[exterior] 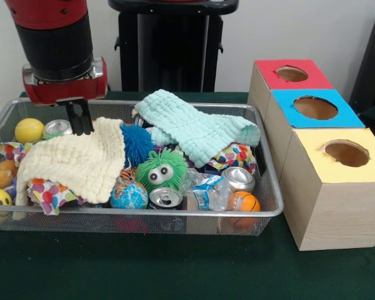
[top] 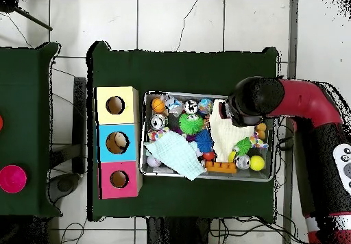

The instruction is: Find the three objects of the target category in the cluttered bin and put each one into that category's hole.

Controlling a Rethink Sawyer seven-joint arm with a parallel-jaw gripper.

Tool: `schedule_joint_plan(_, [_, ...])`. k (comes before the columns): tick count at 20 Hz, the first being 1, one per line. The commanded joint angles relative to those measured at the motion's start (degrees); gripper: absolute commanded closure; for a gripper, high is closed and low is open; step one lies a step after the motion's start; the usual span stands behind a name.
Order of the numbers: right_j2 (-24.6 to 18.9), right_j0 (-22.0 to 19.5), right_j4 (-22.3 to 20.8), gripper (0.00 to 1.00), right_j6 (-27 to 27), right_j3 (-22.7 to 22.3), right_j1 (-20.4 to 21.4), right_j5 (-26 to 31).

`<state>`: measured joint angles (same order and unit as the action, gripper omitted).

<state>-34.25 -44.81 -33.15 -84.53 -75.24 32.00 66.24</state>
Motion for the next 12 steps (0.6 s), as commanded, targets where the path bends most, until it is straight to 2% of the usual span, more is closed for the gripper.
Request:
schedule_joint_plan(1, [0.4, -0.7, -0.1, 1.0, 5.7, -5.0, -1.0, -3.1])
schedule_joint_plan(3, [0.3, -0.9, -0.1, 1.0, 5.7, -5.3, -1.0, -3.5])
schedule_joint_plan(12, [0.0, -0.4, -1.1, 1.0, 7.5, -1.4, -4.5, -2.9])
